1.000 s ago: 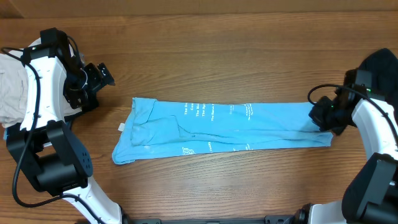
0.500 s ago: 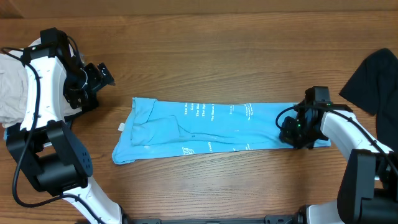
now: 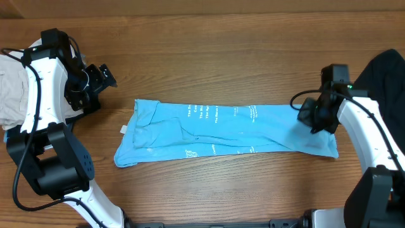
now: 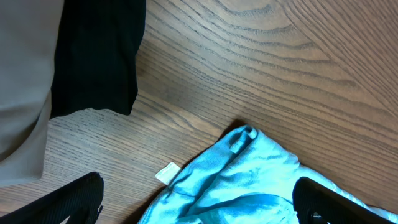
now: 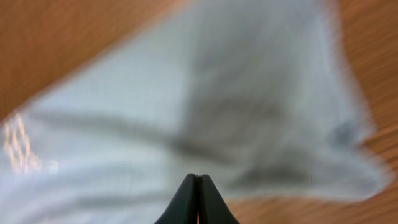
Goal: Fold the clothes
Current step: 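Grasp the strip's right end with the right gripper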
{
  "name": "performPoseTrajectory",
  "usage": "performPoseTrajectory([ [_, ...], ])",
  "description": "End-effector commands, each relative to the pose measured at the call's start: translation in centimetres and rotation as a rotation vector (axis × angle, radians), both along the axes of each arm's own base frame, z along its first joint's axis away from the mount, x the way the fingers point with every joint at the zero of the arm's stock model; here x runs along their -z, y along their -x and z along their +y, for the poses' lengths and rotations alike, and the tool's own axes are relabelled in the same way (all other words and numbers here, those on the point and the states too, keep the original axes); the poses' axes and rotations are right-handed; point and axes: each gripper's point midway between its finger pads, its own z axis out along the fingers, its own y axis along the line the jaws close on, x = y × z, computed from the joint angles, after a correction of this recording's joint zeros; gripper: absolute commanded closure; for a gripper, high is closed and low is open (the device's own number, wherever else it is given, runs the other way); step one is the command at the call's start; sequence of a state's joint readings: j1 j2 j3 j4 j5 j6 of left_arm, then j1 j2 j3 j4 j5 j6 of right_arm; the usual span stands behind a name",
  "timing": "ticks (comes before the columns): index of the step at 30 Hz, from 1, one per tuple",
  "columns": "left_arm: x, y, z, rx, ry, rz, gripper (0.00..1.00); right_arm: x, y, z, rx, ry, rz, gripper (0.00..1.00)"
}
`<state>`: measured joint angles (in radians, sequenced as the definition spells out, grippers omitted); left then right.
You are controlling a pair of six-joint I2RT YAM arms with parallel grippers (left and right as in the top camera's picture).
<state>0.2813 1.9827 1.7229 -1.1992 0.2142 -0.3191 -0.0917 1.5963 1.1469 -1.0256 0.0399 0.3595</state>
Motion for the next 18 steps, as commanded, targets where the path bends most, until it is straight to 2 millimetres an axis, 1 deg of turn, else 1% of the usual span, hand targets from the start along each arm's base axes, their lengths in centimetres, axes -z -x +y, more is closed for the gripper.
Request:
performPoseTrajectory([
  [1, 0.2, -0.1, -0.2, 0.003, 0.013, 0.002, 0.00, -2.3, -0.8, -5.2, 0.075, 0.274, -0.053, 0.96],
  [2, 0.2, -0.1, -0.2, 0.003, 0.013, 0.002, 0.00, -2.5, -1.2, -5.4, 0.078, 0.279, -0.071, 0.93],
  [3, 0.2, -0.1, -0.2, 0.003, 0.013, 0.002, 0.00, -2.6, -1.5, -5.5, 0.066, 0.288, -0.079, 0.78],
  [4, 0.2, -0.1, -0.2, 0.003, 0.013, 0.002, 0.00, -2.6, -1.5, -5.7, 0.013, 0.310, -0.070, 0.65],
  [5, 0.2, -0.1, -0.2, 0.003, 0.013, 0.002, 0.00, -2.7, -1.8, -6.0, -0.013, 0.318, -0.079, 0.64],
  [6, 0.2, -0.1, -0.2, 0.003, 0.013, 0.002, 0.00, -2.5, -2.4, -5.8, -0.069, 0.256, -0.102, 0.62],
  [7, 0.2, -0.1, -0.2, 0.002, 0.013, 0.002, 0.00, -2.3, -2.9, -5.1, -0.151, 0.171, -0.129, 0.52],
  [8, 0.2, -0.1, -0.2, 0.003, 0.013, 0.002, 0.00, -2.1, -3.1, -5.5, -0.165, 0.099, -0.156, 0.46],
  [9, 0.2, -0.1, -0.2, 0.003, 0.012, 0.001, 0.00, -2.0, -2.9, -7.1, -0.143, 0.053, -0.178, 0.43],
  [11, 0.2, -0.1, -0.2, 0.003, 0.012, 0.002, 0.00, -1.7, -2.6, -10.4, -0.107, -0.052, -0.254, 0.32],
  [12, 0.2, -0.1, -0.2, 0.003, 0.013, 0.002, 0.00, -0.9, -1.9, -12.0, -0.066, -0.131, -0.281, 0.32],
  [13, 0.2, -0.1, -0.2, 0.003, 0.013, 0.002, 0.00, 0.1, -1.5, -12.6, -0.045, -0.146, -0.260, 0.33],
  [15, 0.2, -0.1, -0.2, 0.003, 0.013, 0.002, 0.00, 2.1, -1.1, -12.6, -0.059, -0.176, -0.209, 0.34],
  [18, 0.2, -0.1, -0.2, 0.003, 0.013, 0.002, 0.00, 5.7, -0.6, -11.7, -0.078, -0.239, -0.121, 0.34],
])
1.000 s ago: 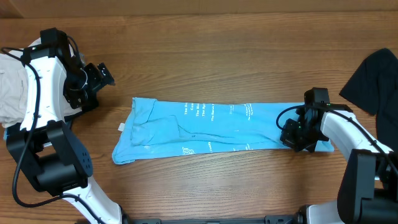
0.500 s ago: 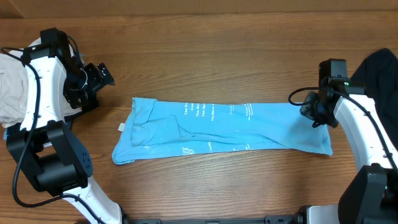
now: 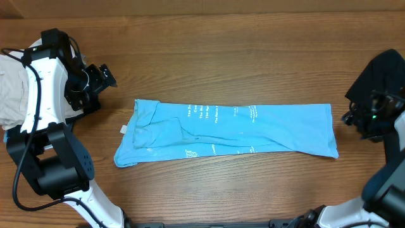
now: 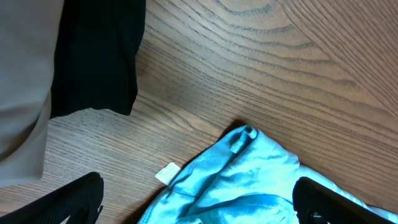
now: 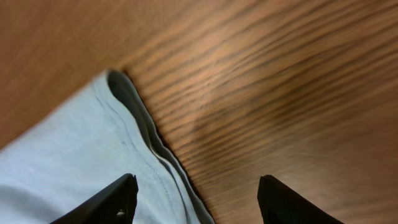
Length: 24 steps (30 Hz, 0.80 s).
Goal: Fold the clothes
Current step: 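Grasp the strip's right end with the right gripper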
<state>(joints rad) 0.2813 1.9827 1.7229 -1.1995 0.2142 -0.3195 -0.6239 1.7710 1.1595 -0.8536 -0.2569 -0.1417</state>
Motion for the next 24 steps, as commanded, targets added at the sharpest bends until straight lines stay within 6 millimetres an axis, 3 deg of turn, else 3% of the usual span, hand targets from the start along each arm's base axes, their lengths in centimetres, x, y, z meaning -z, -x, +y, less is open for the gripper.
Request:
performPoseTrajectory([
  [1, 0.2, -0.1, -0.2, 0.003, 0.013, 0.002, 0.00, 2.6, -0.6, 1.8, -0.081, -0.080, 0.033, 0.34],
  [4, 0.2, -0.1, -0.2, 0.003, 0.013, 0.002, 0.00, 4.4, -0.4, 3.5, -0.119, -0.124, 0.085, 0.33],
  [10, 0.2, -0.1, -0.2, 0.003, 0.012, 0.001, 0.00, 5.0, -1.3, 7.4, -0.276, -0.119, 0.100, 0.36],
  [11, 0.2, -0.1, -0.2, 0.003, 0.012, 0.001, 0.00, 5.1, -1.3, 7.6, -0.288, -0.105, 0.114, 0.41],
  [13, 0.2, -0.1, -0.2, 0.003, 0.013, 0.002, 0.00, 5.3, -0.9, 7.5, -0.296, -0.076, 0.142, 0.51],
  [19, 0.2, -0.1, -0.2, 0.003, 0.012, 0.001, 0.00, 5.0, -1.5, 7.1, -0.292, -0.059, 0.129, 0.96],
  [24, 0.2, -0.1, -0.2, 0.003, 0.012, 0.001, 0.00, 1.1, -4.8, 4.8, -0.233, 0.006, 0.083, 0.96],
])
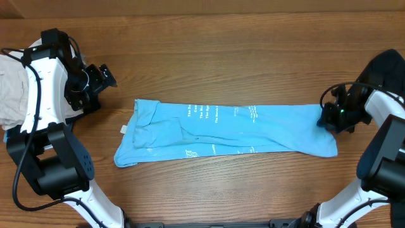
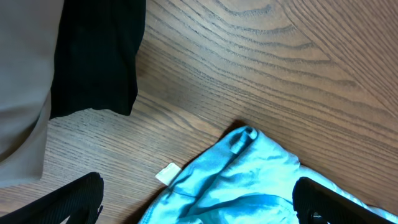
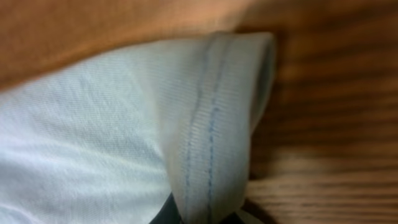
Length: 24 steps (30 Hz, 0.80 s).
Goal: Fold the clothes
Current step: 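Grasp the strip's right end with the right gripper, then fold the strip's right end leftward over the middle with the right gripper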
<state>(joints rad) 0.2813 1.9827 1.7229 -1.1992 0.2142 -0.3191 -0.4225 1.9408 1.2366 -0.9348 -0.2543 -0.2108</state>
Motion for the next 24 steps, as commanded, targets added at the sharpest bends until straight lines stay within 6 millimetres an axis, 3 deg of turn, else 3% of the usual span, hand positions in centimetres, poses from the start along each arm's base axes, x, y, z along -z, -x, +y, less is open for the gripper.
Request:
performPoseTrajectory([
  [1, 0.2, -0.1, -0.2, 0.003, 0.013, 0.002, 0.00, -3.3, -3.3, -2.5, 0.032, 0.089, -0.070, 0.96],
  [5, 0.2, -0.1, -0.2, 0.003, 0.013, 0.002, 0.00, -7.2, -5.0, -4.5, 0.039, 0.174, -0.095, 0.96],
  [10, 0.2, -0.1, -0.2, 0.003, 0.013, 0.002, 0.00, -11.0, -6.1, -3.5, 0.121, 0.149, -0.099, 0.96],
  [15, 0.2, -0.1, -0.2, 0.003, 0.013, 0.002, 0.00, -15.8, -6.7, 4.2, 0.040, -0.020, -0.093, 0.96],
  [19, 0.2, -0.1, -0.2, 0.003, 0.013, 0.002, 0.00, -15.3, -5.1, 9.6, -0.075, -0.043, -0.002, 0.96],
  [22, 0.2, -0.1, -0.2, 0.003, 0.013, 0.002, 0.00, -14.6, -4.2, 15.2, -0.155, -0.050, 0.044, 0.96],
  [24, 0.2, -0.1, -0.2, 0.003, 0.013, 0.002, 0.00, -14.0, -3.9, 17.8, -0.193, -0.049, 0.053, 0.96],
])
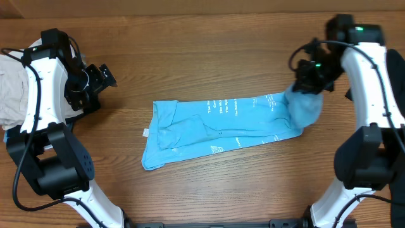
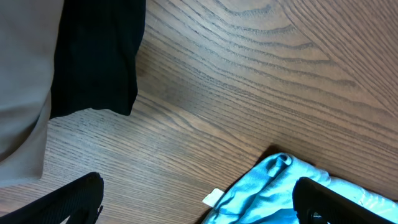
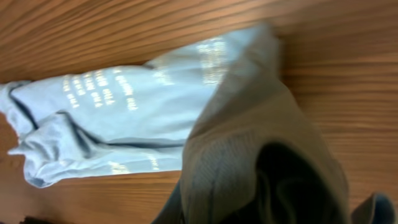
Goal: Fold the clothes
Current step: 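Fold the strip's right end leftward over the middle with the right gripper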
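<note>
A light blue shirt, folded into a long strip with white print, lies slantwise across the wooden table. My right gripper is shut on the strip's right end and holds it off the table. That end hangs as a fold that hides the fingertips. The rest of the strip stretches away below. My left gripper is open over bare wood, up and to the left of the strip. Between its fingers show the shirt's left corner and a white tag.
A beige pile of clothes lies at the table's left edge beside my left arm; a black cloth lies over its beige cloth. A black garment sits at the right edge behind my right arm.
My right gripper was low at the shirt's right hem; now it is higher and farther back with that end lifted. The whole strip has slid right and turned slantwise. The left arm has not moved.
My right gripper was shut over the strip's right part. Then it stood open past the strip's right edge, by the black garment. Then it was down at the right hem. Now it holds that end lifted. The left gripper stayed open and still.
</note>
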{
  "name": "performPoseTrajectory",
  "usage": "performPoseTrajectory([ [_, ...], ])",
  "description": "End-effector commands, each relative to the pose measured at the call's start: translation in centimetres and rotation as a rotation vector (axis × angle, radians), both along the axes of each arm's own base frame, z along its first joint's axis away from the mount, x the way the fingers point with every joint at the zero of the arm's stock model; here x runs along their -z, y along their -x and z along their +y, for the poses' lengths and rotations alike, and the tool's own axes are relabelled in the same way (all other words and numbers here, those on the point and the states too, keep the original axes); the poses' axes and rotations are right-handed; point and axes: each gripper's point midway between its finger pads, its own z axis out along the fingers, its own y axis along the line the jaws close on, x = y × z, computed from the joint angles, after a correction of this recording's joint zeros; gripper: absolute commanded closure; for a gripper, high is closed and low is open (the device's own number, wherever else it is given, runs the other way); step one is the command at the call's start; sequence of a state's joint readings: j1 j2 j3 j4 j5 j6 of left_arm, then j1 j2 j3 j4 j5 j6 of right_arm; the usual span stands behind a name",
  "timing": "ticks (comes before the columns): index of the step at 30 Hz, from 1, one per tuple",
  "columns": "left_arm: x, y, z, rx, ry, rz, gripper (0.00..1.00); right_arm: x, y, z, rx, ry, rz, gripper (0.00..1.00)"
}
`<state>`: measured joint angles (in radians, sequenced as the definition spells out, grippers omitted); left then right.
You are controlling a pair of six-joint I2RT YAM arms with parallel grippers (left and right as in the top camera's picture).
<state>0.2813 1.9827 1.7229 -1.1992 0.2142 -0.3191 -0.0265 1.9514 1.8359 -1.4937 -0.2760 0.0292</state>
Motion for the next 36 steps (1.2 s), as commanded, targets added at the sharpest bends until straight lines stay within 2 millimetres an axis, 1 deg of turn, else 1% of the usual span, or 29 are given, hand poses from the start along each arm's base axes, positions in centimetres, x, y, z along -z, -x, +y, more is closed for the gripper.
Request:
performPoseTrajectory([
  [1, 0.2, -0.1, -0.2, 0.003, 0.013, 0.002, 0.00, 0.8, 1.0, 5.5, -0.059, -0.016, 0.022, 0.96],
  [4, 0.2, -0.1, -0.2, 0.003, 0.012, 0.002, 0.00, 2.4, 1.9, 9.2, -0.129, -0.013, 0.027, 0.96],
  [7, 0.2, -0.1, -0.2, 0.003, 0.013, 0.002, 0.00, 4.7, 3.0, 12.6, -0.225, -0.015, 0.010, 0.96],
  [12, 0.2, -0.1, -0.2, 0.003, 0.012, 0.001, 0.00, 8.5, 4.4, 16.7, -0.339, -0.029, -0.042, 0.96],
  [15, 0.2, -0.1, -0.2, 0.003, 0.013, 0.002, 0.00, 9.2, 5.0, 18.2, -0.379, -0.036, -0.059, 0.96],
  [16, 0.2, -0.1, -0.2, 0.003, 0.013, 0.002, 0.00, 9.2, 5.0, 18.5, -0.387, -0.039, -0.068, 0.94],
  [17, 0.2, -0.1, -0.2, 0.003, 0.013, 0.002, 0.00, 9.2, 5.0, 18.7, -0.392, -0.041, -0.075, 0.78],
  [18, 0.2, -0.1, -0.2, 0.003, 0.013, 0.002, 0.00, 9.1, 4.9, 18.9, -0.395, -0.042, -0.082, 0.65],
  [19, 0.2, -0.1, -0.2, 0.003, 0.013, 0.002, 0.00, 9.0, 4.8, 19.0, -0.395, -0.044, -0.085, 0.60],
  [20, 0.2, -0.1, -0.2, 0.003, 0.013, 0.002, 0.00, 8.4, 4.6, 18.8, -0.388, -0.046, -0.080, 0.58],
  [22, 0.2, -0.1, -0.2, 0.003, 0.013, 0.002, 0.00, 7.1, 4.5, 17.9, -0.417, -0.039, -0.070, 0.47],
  [25, 0.2, -0.1, -0.2, 0.003, 0.013, 0.002, 0.00, 5.0, 4.8, 16.4, -0.478, -0.020, -0.054, 0.44],
  [27, 0.2, -0.1, -0.2, 0.003, 0.013, 0.002, 0.00, 3.7, 4.2, 15.4, -0.449, -0.018, -0.069, 0.43],
  [29, 0.2, -0.1, -0.2, 0.003, 0.013, 0.002, 0.00, 3.3, 3.7, 14.5, -0.422, -0.018, -0.080, 0.44],
  [30, 0.2, -0.1, -0.2, 0.003, 0.013, 0.002, 0.00, 3.4, 3.6, 13.8, -0.407, -0.011, -0.070, 0.46],
  [31, 0.2, -0.1, -0.2, 0.003, 0.013, 0.002, 0.00, 3.5, 3.6, 13.1, -0.395, 0.009, -0.059, 0.51],
  [32, 0.2, -0.1, -0.2, 0.003, 0.013, 0.002, 0.00, 3.9, 3.6, 12.0, -0.380, 0.047, -0.047, 0.75],
  [33, 0.2, -0.1, -0.2, 0.003, 0.012, 0.001, 0.00, 4.2, 3.5, 11.1, -0.369, 0.078, -0.040, 0.90],
  [34, 0.2, -0.1, -0.2, 0.003, 0.013, 0.002, 0.00, 4.6, 3.6, 10.7, -0.356, 0.091, -0.030, 0.95],
  [36, 0.2, -0.1, -0.2, 0.003, 0.013, 0.002, 0.00, 5.4, 4.1, 10.4, -0.345, 0.097, -0.006, 0.96],
])
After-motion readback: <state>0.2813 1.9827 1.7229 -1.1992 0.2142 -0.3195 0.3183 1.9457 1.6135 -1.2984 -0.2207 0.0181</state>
